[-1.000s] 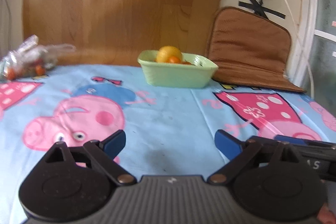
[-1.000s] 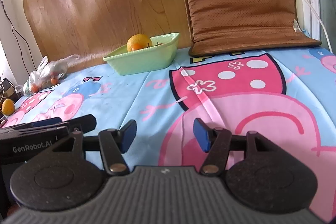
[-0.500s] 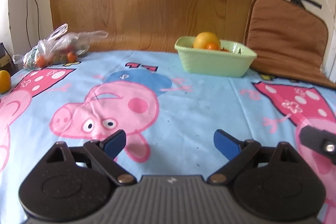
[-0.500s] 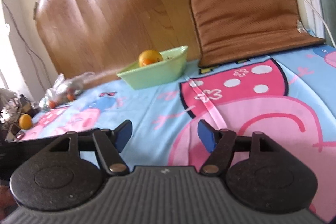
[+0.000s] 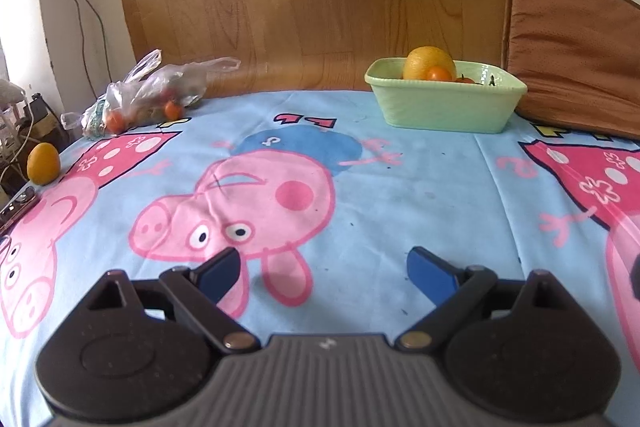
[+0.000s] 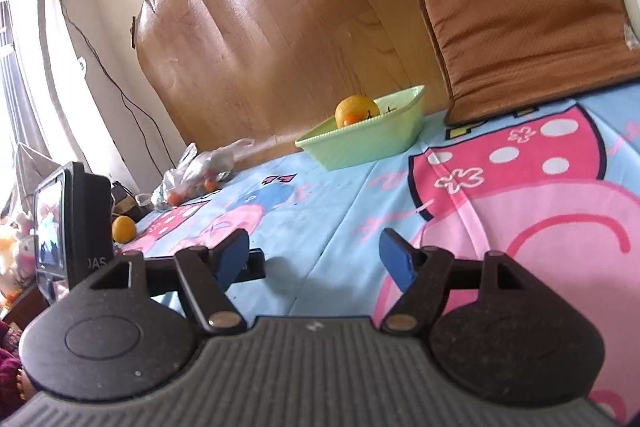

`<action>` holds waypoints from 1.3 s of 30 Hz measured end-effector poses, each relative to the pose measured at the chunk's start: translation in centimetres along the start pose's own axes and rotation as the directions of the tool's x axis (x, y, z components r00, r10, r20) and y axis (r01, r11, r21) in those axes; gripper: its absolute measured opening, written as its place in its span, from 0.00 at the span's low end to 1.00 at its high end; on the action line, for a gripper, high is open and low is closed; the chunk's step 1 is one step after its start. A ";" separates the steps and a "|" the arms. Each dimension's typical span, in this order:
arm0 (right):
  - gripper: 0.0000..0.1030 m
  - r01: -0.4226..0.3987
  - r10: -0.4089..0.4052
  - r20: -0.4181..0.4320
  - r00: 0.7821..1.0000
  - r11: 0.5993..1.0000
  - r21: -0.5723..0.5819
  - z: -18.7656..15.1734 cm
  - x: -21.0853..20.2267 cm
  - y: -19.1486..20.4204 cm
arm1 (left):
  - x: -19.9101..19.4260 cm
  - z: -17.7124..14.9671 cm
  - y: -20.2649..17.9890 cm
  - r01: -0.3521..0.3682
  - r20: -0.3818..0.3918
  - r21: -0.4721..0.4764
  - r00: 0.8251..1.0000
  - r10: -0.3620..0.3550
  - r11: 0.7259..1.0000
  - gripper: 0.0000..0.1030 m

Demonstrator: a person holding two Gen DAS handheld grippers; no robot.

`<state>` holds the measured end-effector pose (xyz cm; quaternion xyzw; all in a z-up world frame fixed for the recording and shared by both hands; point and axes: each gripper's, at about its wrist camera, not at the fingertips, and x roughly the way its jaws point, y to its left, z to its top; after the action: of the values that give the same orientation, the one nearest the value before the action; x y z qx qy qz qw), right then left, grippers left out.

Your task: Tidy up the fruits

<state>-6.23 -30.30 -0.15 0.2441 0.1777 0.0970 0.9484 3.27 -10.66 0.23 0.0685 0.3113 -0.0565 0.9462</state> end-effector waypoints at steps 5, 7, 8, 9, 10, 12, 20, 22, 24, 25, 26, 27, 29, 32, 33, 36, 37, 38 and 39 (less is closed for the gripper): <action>0.75 -0.014 0.012 0.024 1.000 0.997 0.082 0.2 -0.5 -1.0 | -0.1 -0.1 -0.2 -0.007 0.010 0.013 1.000 0.006 1.000 0.91; 0.75 -0.003 -0.002 0.042 0.999 0.994 0.108 0.3 -0.8 -1.3 | -0.2 -0.1 -0.3 0.003 0.014 0.023 1.000 -0.003 1.000 0.91; 0.76 0.006 -0.012 0.051 0.999 0.993 0.118 0.3 -0.9 -1.3 | -0.2 -0.1 -0.4 0.011 0.014 0.027 1.000 -0.011 1.000 0.91; 0.76 0.013 -0.020 0.057 0.998 0.992 0.122 0.3 -1.0 -1.3 | -0.2 -0.1 -0.4 0.019 0.015 0.031 1.000 -0.019 0.999 0.91; 0.76 0.020 -0.028 0.063 0.998 0.992 0.124 0.3 -1.1 -1.4 | -0.2 -0.1 -0.4 0.029 0.016 0.035 0.999 -0.029 0.999 0.91; 0.76 0.048 -0.058 0.084 0.995 0.992 0.117 0.2 -1.3 -1.1 | -0.2 -0.1 -0.4 0.055 0.021 0.040 0.998 -0.056 0.998 0.92; 0.77 0.143 -0.144 0.136 0.980 0.990 0.020 0.0 -1.6 0.3 | -1.0 -0.4 0.1 0.124 0.069 0.033 0.990 -0.126 0.992 0.95; 0.77 0.159 -0.161 0.138 0.977 0.987 0.027 0.0 -1.5 0.1 | -1.2 -0.4 0.0 0.121 0.083 0.042 0.989 -0.124 0.992 0.97; 0.77 0.176 -0.179 0.135 0.975 0.984 0.039 0.1 -1.4 0.0 | -1.4 -0.4 -0.1 0.120 0.090 0.046 0.988 -0.124 0.992 1.00; 0.77 0.191 -0.195 0.131 0.972 0.981 0.042 0.2 -1.3 -0.1 | -1.4 -0.4 -0.1 0.116 0.092 0.042 0.989 -0.119 0.992 1.00; 0.77 0.205 -0.208 0.126 0.970 0.978 0.039 0.2 -1.1 0.0 | -1.4 -0.4 0.0 0.111 0.093 0.035 0.989 -0.114 0.993 1.00; 0.77 0.217 -0.220 0.122 0.968 0.976 0.031 0.2 -1.1 0.1 | -1.5 -0.4 0.2 0.114 0.096 0.027 0.989 -0.116 0.993 1.00; 0.77 0.240 -0.240 0.116 0.964 0.971 0.013 0.1 -0.9 0.5 | -1.7 -0.4 0.8 0.124 0.100 0.002 0.987 -0.124 0.992 1.00; 0.78 0.344 -0.344 0.048 0.938 0.939 0.008 -0.2 -0.8 1.0 | -1.9 -0.6 1.6 0.144 0.059 -0.032 0.988 -0.142 0.989 1.00; 0.78 0.354 -0.354 0.022 0.935 0.935 0.021 -0.4 -1.1 1.0 | -2.2 -0.8 1.8 0.153 0.052 -0.040 0.987 -0.151 0.987 1.00; 0.78 0.326 -0.325 -0.019 0.945 0.943 0.069 -0.8 -2.5 1.0 | -3.3 -1.3 2.1 0.155 0.050 -0.038 0.987 -0.153 0.987 1.00; 0.80 0.333 -0.332 -0.027 0.943 0.941 0.059 -0.6 -2.8 1.2 | -3.8 -1.4 2.1 0.162 0.049 -0.035 0.986 -0.160 0.986 1.00; 0.83 0.339 -0.338 -0.029 0.941 0.939 0.052 -0.4 -3.1 1.4 | -4.2 -1.5 2.2 0.172 0.050 -0.032 0.984 -0.170 0.985 1.00; 0.85 0.341 -0.340 -0.025 0.940 0.939 0.050 -0.2 -3.4 1.5 | -4.7 -1.6 2.2 0.180 0.054 -0.027 0.982 -0.178 0.983 1.00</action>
<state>-9.54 -29.83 1.45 0.2344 0.2273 -0.0716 0.9425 -1.11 -7.95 1.96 0.0237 0.2926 -0.1383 0.9459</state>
